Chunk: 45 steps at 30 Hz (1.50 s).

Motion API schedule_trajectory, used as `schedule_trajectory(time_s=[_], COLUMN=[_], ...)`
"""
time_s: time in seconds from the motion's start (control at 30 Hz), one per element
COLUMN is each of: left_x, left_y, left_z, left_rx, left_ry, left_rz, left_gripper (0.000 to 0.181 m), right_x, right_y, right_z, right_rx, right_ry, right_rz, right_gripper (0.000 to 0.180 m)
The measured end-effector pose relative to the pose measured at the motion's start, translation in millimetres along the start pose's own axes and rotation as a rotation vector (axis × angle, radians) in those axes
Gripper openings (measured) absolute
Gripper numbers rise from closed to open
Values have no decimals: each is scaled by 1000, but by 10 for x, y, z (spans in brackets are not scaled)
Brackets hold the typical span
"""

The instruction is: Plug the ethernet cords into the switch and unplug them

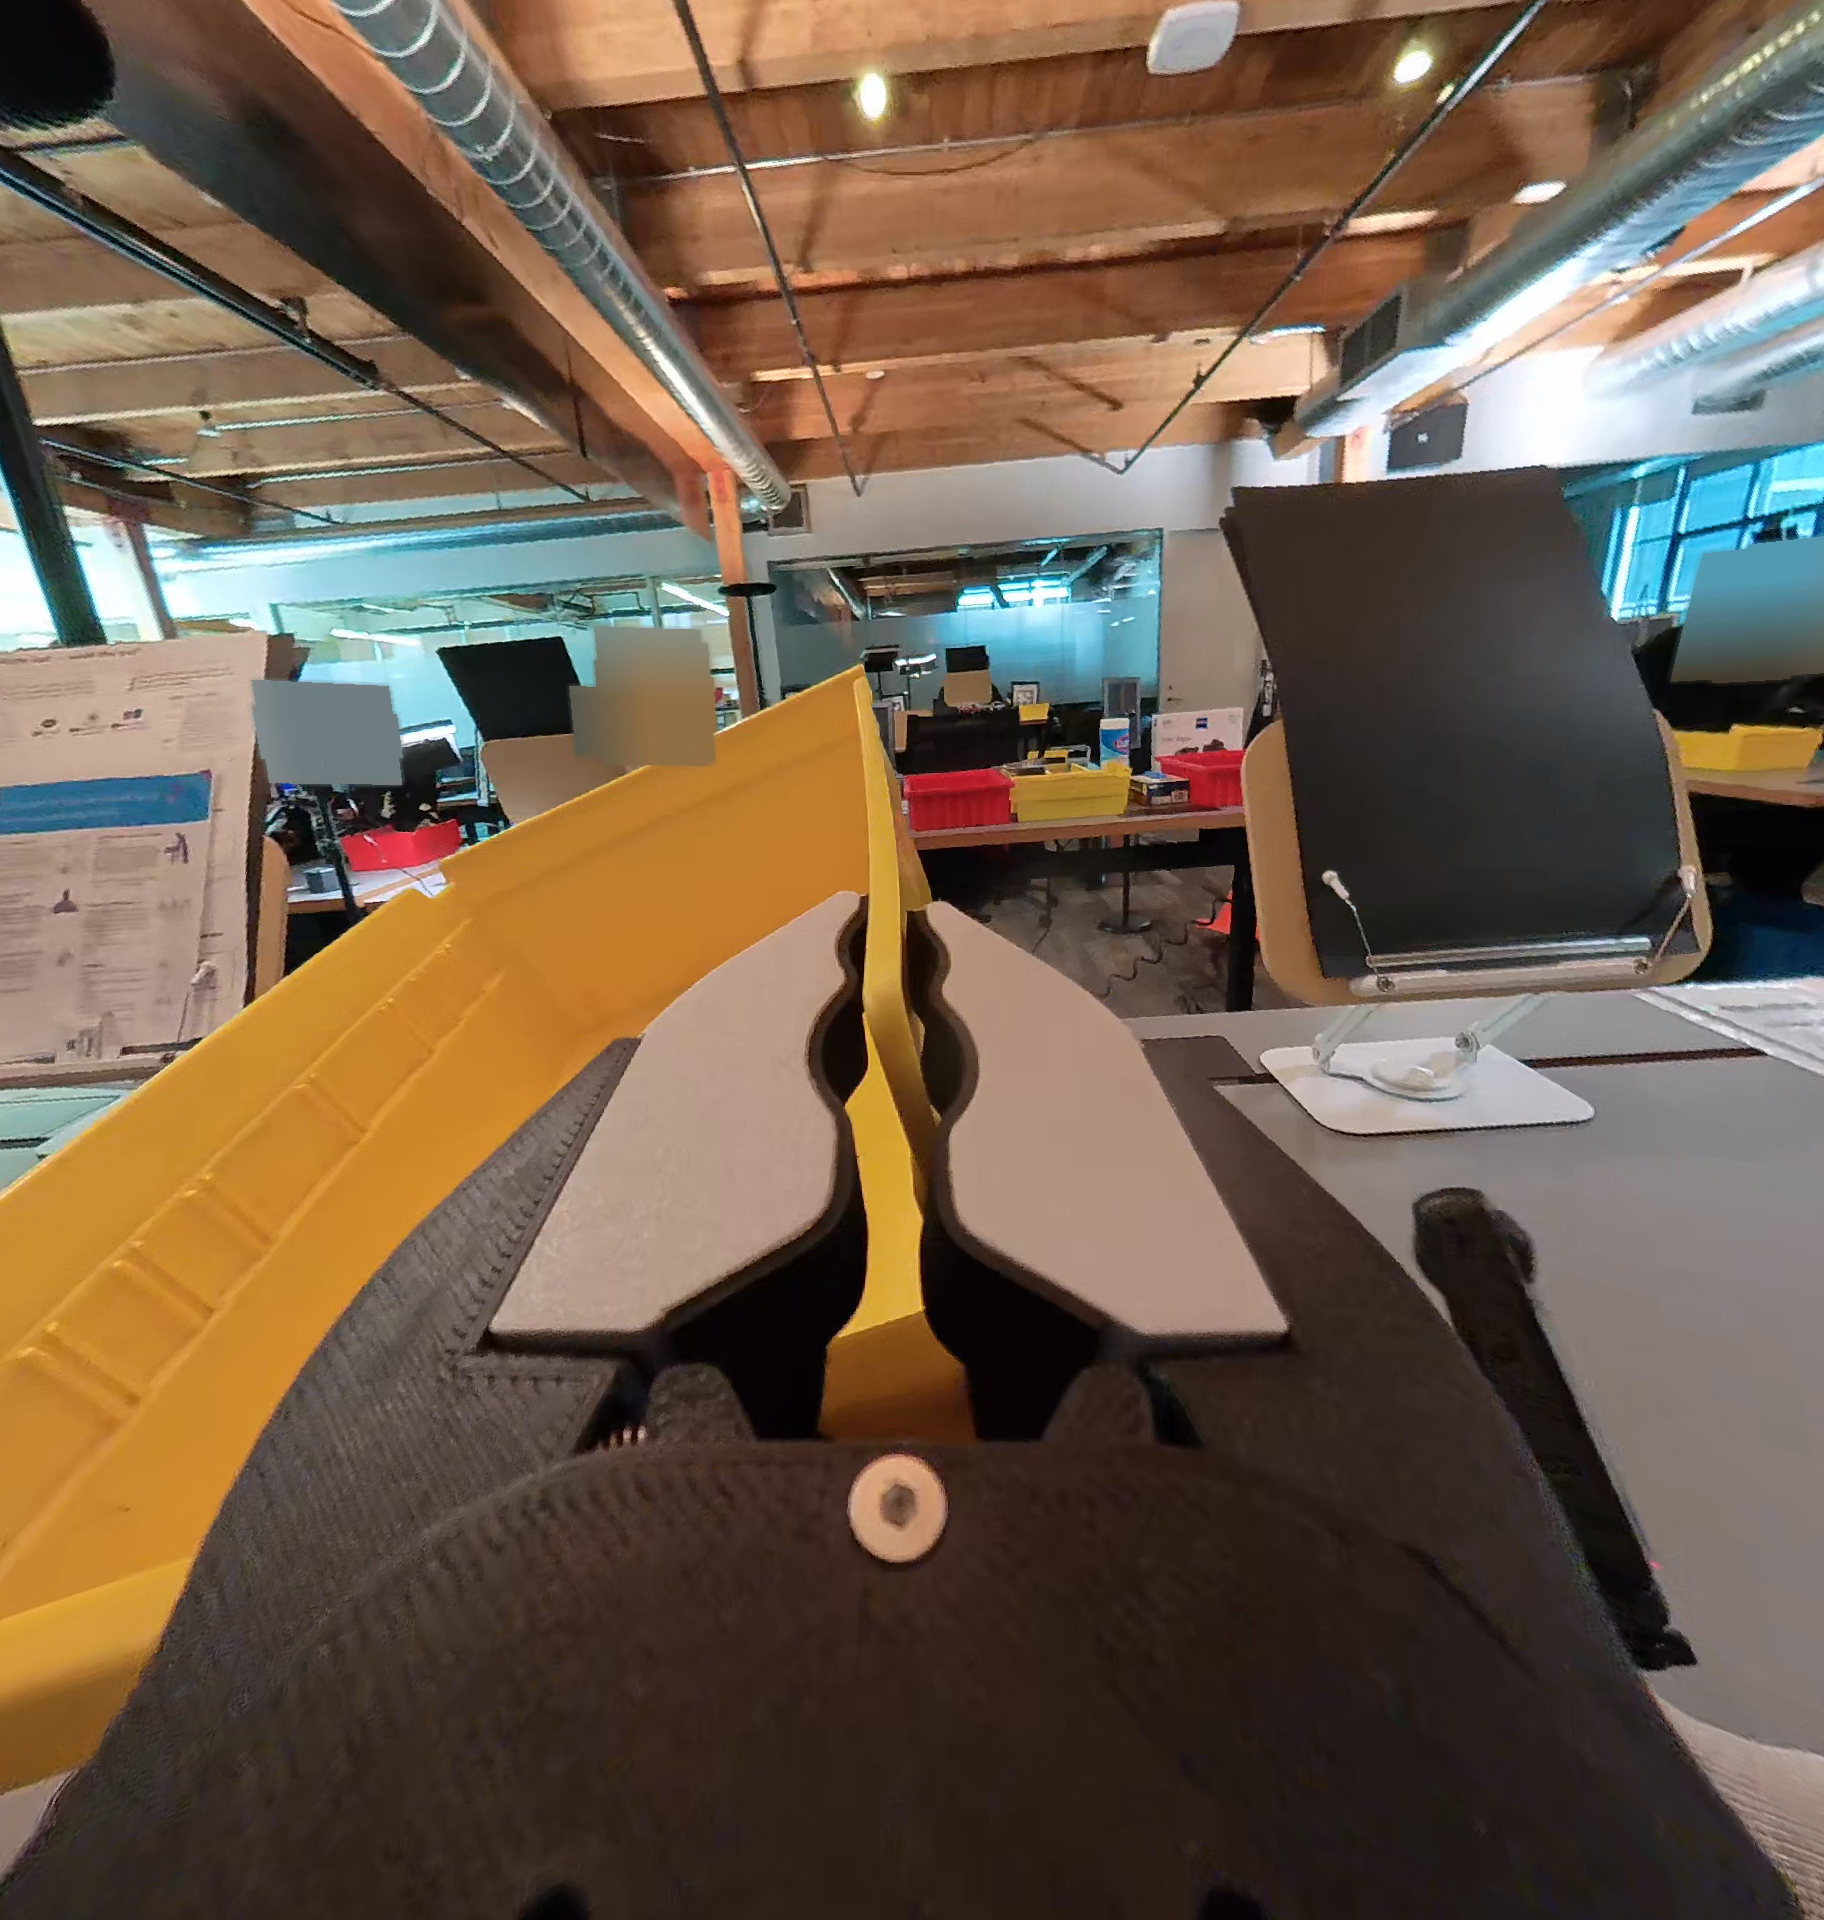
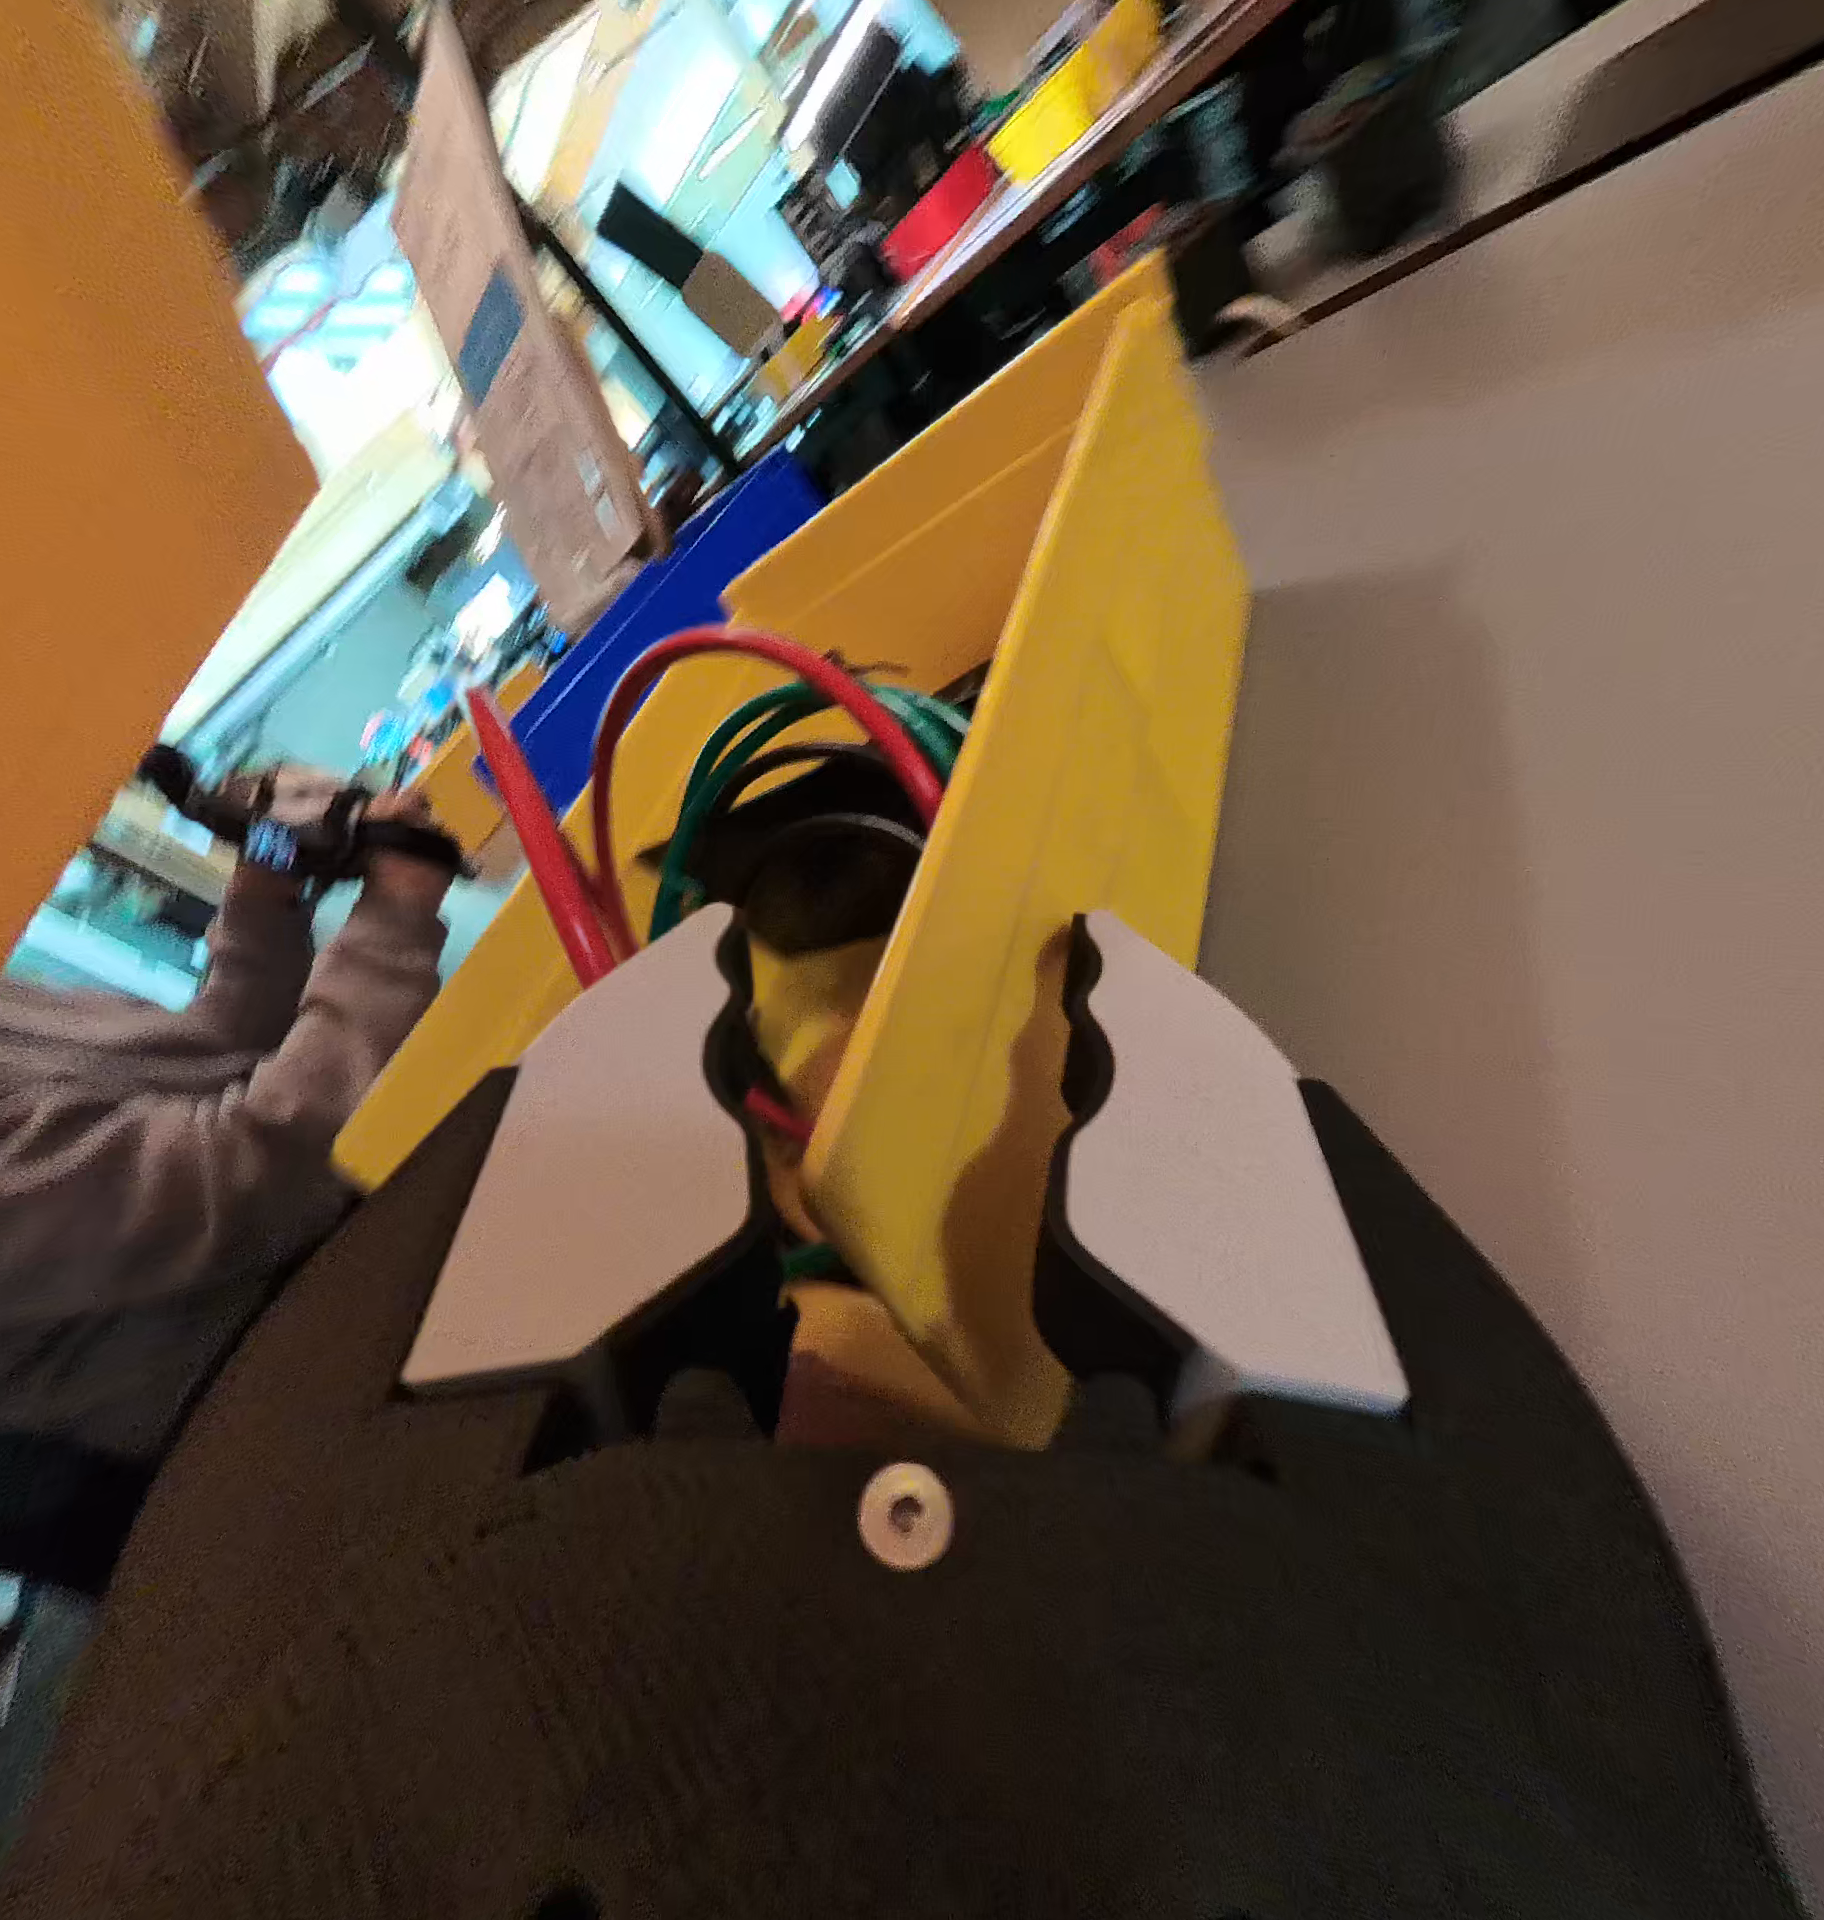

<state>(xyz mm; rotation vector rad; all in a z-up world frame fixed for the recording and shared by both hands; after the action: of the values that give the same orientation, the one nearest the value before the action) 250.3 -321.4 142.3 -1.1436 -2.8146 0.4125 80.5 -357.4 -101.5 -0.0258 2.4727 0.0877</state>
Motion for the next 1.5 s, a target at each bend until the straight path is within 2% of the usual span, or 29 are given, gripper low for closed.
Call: schedule_trajectory(time_s=[0.1, 0.17, 0.37, 0.5, 0.67, 0.73, 0.87, 1.0, 1.17, 1.3, 1.4, 1.5], left_x=[88, 174, 822, 1653, 2774, 3178, 3809, 4263, 4628, 4789, 4864, 4930], left_y=[-10, -17, -85, -46, 198, 304, 407, 400, 393, 396, 387, 357], left_z=[-13, -25, -63, -28, 197, 376, 822, 1093, 1378, 1550, 1719, 1833], left_rx=[1, 4, -19, -35, -76, -116, -181, -199, -221, -176, -198, -247], left_ry=[-4, 2, 21, 36, 45, 11, -47, -47, -19, -66, -7, 39], left_rz=[25, 52, 247, 476, 729, 815, 927, 1032, 1143, 1178, 1189, 1200], left_gripper=[5, 5, 5, 5, 5, 5, 5, 5, 5, 5, 5, 4], right_x=[-259, -339, -83, 519, 1235, 1444, 1658, 1589, 1558, 1465, 1399, 1269], right_y=[6, 163, 1192, 2093, 3362, 3847, 4541, 4743, 4831, 4896, 4824, 4612], right_z=[187, 222, -252, -821, -1401, -1517, -1540, -1421, -1052, -897, -753, -687], right_rx=[-149, -204, -163, -130, -32, 10, 70, 108, -77, -125, -163, -125], right_ry=[121, 175, 343, 539, 460, 468, 468, 367, 530, 620, 577, 432], right_rz=[-139, -210, -322, -188, -29, 39, 151, 124, 244, 302, 251, 147], right_gripper=[64, 68, 73, 66, 55, 46, 44, 45, 50, 52, 48, 49])
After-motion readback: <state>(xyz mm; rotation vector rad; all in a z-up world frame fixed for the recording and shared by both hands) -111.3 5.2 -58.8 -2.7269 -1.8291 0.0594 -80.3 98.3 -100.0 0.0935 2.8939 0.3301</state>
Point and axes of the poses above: each gripper's, where its closed fingertips meet, y back along the fingers, z out of its underside, x = y × z across the jaws, the point moved 2 cm from there along y, back along the fingers, and after that the axes turned 9 degrees about -z, right-handed, at the moved point
